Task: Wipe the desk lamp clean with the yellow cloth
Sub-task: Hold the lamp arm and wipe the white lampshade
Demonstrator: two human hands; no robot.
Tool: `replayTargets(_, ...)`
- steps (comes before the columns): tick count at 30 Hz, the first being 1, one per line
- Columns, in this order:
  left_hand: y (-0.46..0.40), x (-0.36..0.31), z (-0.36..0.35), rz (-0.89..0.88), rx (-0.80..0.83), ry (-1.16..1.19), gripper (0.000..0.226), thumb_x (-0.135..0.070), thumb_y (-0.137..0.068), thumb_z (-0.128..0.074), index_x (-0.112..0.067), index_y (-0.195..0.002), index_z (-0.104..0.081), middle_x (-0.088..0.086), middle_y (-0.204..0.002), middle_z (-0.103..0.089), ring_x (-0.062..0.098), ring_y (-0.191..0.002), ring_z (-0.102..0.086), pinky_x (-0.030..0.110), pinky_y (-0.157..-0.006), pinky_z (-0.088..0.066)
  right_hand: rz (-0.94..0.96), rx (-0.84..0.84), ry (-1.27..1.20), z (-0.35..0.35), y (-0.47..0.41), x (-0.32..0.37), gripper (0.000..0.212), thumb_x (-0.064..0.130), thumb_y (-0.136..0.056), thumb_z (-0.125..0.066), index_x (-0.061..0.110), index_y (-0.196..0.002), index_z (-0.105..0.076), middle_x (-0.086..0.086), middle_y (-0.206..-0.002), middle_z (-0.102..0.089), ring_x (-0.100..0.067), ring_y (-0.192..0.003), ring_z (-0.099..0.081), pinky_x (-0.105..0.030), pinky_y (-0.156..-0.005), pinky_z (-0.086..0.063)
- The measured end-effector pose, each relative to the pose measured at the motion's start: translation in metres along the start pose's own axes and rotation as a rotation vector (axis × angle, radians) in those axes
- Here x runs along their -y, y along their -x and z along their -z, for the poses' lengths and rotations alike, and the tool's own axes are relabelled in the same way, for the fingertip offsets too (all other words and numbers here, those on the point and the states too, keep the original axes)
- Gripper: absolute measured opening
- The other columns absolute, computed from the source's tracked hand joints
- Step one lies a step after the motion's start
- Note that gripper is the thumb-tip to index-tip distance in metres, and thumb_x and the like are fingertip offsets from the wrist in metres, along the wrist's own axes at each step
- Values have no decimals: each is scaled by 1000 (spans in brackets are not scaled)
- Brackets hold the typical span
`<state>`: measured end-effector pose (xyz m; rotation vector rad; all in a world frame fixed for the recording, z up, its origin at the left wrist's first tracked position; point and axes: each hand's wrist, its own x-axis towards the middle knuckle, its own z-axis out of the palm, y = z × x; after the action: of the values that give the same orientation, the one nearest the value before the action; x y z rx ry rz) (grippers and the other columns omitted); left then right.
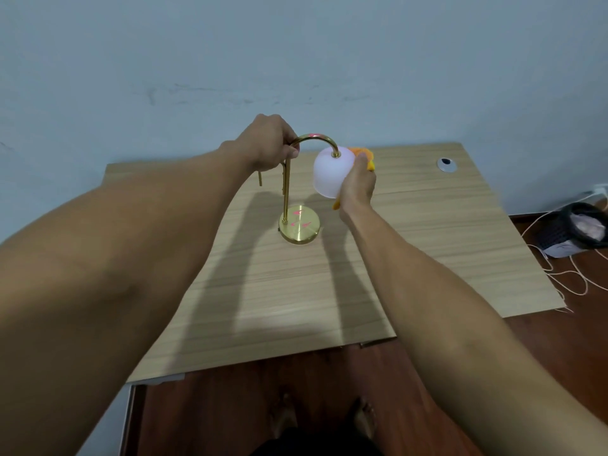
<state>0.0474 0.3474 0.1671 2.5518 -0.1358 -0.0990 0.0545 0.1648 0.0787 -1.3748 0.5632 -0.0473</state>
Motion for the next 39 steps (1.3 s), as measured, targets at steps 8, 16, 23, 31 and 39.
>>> replayTargets(8,0,0,1,4,5,4,9,-15,-90,-71,-15,-95,-79,9,-92,-76,27,-91,-74,39,-89,-59,290,-269,-48,-33,53,-42,56,41,-106,-39,11,-154,-37,-13,-152,-30,-33,-135,-42,-37,-107,-42)
replayTargets(16,-2,1,2,1,16,12,10,-15,-90,-72,-14,-97,-79,10,-94,-77,24,-92,-74,35,-87,-58,291,-49,123,-4,19,1,48,61,-94,-33,37,-107,-73,6,-121,-70,-18,-115,-62,-45,-106,-48)
replayTargets(23,-3,1,2,-3,29,-15,8,-17,-90,-72,-17,-95,-79,7,-92,-76,24,-91,-73,37,-89,-58,266,98,140,3,5,5,48,44,-104,-30,20,-104,-71,4,-104,-71,-18,-99,-66,-29,-80,-49)
replayTargets(31,-2,2,2,-2,20,-5,10,-16,-90,-72,-15,-97,-79,7,-94,-77,24,-91,-73,37,-91,-58,345,154,209,7,23,0,42,58,-99,-30,57,-131,-58,21,-145,-56,-4,-135,-50,-32,-113,-38)
replayTargets(39,0,1,2,8,14,-28,11,-17,-90,-71,-15,-97,-79,9,-93,-76,26,-92,-73,42,-92,-58,391,121,303,15,35,-11,48,66,-99,-30,51,-141,-49,19,-146,-54,-14,-143,-42,-52,-121,-28)
